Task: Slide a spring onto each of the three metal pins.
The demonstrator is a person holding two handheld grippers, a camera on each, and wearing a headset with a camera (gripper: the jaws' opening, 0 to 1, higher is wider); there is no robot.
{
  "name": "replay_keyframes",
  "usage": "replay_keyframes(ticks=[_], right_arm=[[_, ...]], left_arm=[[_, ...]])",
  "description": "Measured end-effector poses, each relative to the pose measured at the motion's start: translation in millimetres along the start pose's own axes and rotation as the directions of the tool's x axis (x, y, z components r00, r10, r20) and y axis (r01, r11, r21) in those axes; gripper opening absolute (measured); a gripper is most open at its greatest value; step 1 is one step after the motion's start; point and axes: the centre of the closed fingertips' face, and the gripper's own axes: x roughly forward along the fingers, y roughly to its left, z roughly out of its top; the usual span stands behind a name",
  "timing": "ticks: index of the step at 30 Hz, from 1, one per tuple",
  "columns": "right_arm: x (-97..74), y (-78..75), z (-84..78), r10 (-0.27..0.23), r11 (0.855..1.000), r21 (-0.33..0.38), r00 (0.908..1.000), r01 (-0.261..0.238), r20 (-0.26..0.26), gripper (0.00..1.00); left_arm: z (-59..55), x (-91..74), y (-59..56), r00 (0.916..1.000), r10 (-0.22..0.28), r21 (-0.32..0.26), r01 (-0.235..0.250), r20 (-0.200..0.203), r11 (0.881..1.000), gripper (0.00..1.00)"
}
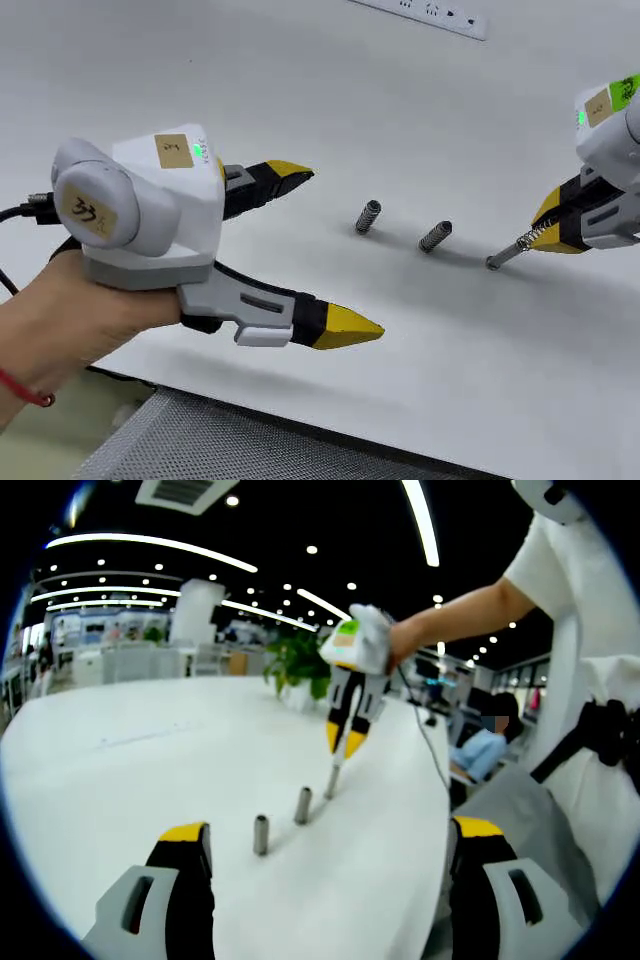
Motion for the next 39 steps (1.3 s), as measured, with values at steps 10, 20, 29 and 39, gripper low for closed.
replay_keyframes(ticks=[10,20,29,39], right_arm=[[6.6,-0.4,-0.1,-0.001,1.000,0.004,1.0000,0.001,0.005,0.12],[18.6,3.3,1.3,0.006,1.000,0.006,1.0000,-0.006,0.006,0.12],[31.5,2.1,-0.2,-0.001,1.000,-0.001,1.0000,0.001,0.000,0.12],[42.5,1.9,-1.6,0.001,1.000,0.003,1.0000,-0.001,-0.005,0.12]], left_arm=[[-0.3,1.0,-1.4,1.0000,-0.006,-0.004,0.006,-0.001,1.000,1.00],[0.1,2.9,-0.6,0.9999,-0.010,-0.008,0.010,0.001,1.000,1.00],[-1.3,2.5,1.2,1.0000,-0.008,-0.010,0.008,0.000,1.000,1.00],[-3.8,1.6,1.9,1.0000,-0.005,-0.009,0.005,-0.004,1.000,1.00]])
